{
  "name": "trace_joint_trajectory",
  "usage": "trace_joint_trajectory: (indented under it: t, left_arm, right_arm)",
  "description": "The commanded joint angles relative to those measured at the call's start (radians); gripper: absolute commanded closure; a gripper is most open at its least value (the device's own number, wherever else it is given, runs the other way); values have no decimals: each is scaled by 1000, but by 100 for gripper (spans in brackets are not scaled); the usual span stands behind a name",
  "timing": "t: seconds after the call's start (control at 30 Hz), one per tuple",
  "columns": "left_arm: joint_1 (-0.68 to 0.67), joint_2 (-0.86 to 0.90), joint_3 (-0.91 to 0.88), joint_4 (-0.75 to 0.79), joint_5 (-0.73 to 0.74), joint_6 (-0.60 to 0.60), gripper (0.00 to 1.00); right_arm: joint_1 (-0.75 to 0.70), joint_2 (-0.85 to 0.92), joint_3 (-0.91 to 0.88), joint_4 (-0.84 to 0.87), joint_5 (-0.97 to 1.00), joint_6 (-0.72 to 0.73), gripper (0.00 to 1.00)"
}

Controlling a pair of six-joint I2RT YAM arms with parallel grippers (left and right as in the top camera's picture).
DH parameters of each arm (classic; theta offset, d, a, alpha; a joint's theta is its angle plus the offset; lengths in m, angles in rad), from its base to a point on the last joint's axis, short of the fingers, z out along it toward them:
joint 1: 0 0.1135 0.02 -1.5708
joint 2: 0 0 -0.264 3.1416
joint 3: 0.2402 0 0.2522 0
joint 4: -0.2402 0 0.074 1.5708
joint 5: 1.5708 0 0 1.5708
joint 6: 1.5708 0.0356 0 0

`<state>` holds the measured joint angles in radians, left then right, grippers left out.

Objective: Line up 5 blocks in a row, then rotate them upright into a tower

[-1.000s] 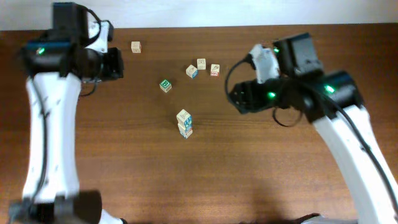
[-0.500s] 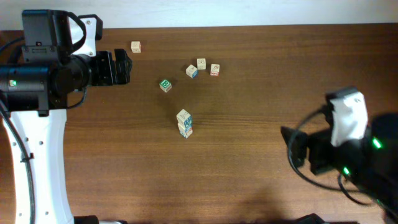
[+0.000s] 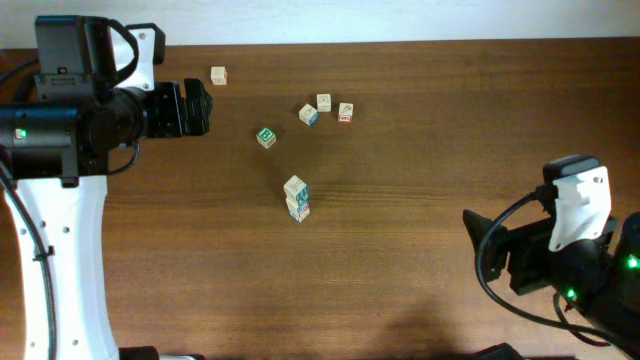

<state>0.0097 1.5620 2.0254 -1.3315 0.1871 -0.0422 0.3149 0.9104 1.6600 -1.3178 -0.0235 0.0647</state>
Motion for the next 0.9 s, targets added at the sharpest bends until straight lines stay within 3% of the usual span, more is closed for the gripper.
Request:
trace_joint_trajectory:
  t: [0.0,0.27,0.43,0.63,0.87]
  left_arm:
    - [0,3,5,2,14,10,1]
    - [0,3,5,2,14,10,1]
    - [0,3,5,2,14,10,1]
    - [0,3,5,2,14,10,1]
    - [0,3,5,2,14,10,1]
  right_arm:
    - [-96,-97,-194,163,-40,-112,2]
    - [-285,-546,-906,723,-209,-196,2]
    - [-318,-744,-1230,1005,-222,-196,2]
    - [-318,-898,-1482,1184,-228,-196,2]
    - [-317,-907,-1585,1207,-182,-196,2]
